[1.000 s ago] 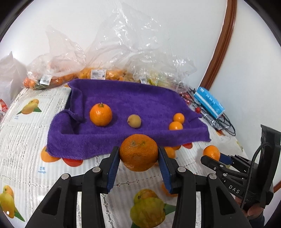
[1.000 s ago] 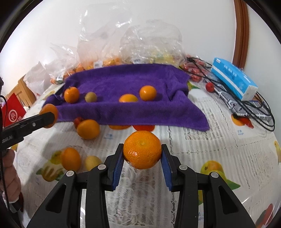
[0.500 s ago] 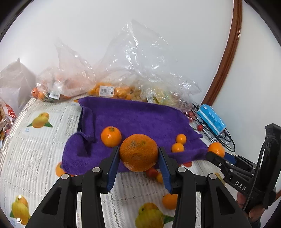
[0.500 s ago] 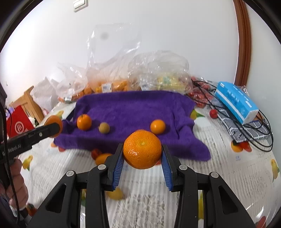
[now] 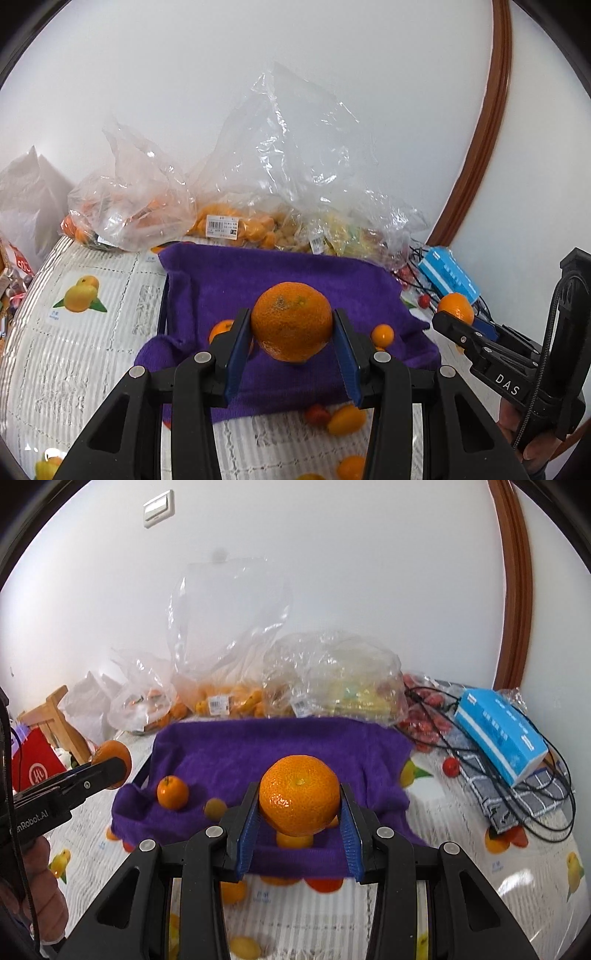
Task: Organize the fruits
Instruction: 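Lift and carry the navel orange over the towel with the right gripper while the left carries the tangerine, then lower the navel orange toward the towel with the right gripper while the left lowers the tangerine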
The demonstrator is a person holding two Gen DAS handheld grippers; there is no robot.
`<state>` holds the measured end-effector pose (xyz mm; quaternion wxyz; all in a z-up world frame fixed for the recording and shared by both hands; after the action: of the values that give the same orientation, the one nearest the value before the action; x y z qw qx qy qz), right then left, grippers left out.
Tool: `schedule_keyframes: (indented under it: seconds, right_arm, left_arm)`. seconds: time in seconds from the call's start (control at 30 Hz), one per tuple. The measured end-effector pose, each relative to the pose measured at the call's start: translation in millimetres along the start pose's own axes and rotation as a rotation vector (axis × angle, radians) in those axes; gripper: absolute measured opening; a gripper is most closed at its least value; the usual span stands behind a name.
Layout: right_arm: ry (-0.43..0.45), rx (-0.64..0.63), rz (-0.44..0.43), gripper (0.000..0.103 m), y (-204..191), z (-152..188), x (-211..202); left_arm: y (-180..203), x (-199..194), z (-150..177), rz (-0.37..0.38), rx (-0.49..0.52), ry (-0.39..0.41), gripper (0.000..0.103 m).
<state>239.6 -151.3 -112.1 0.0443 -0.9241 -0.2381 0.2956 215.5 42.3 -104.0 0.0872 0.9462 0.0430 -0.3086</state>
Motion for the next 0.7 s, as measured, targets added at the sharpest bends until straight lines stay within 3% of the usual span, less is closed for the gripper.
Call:
schedule_keyframes:
  seconds: [0.33,0.5,0.7]
  right_arm:
    - [0.045,-0.008,-0.031,0.040,-1.0,-27.9,15.0]
    - [0.036,0.004,-0.077,0.040,5.0,-13.9,28.9]
    - [-0.005,0.034,-0.049,0.040,22.3,-4.1,42.1]
  left_arm:
    - [-0.9,22.7,-14.7,-0.031,-0.003,0.024,0.041]
    - [-3.3,44.5,2.1,-0.019,-0.004,-0.031,0.041]
    - [-3.0,52.4,10.1,0.002,-0.008,-0.060,0.041]
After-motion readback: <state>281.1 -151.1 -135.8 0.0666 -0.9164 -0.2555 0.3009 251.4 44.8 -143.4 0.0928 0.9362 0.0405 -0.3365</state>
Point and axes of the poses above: each gripper's, at about its wrist camera, not at the fingertips, and x roughly the way its jaws point, y to its right, z to its underside, the point moved 6 cm from there along x, roughly the way its jaws point, and after that the axes turned 12 degrees about -z, right-handed, at the moved point
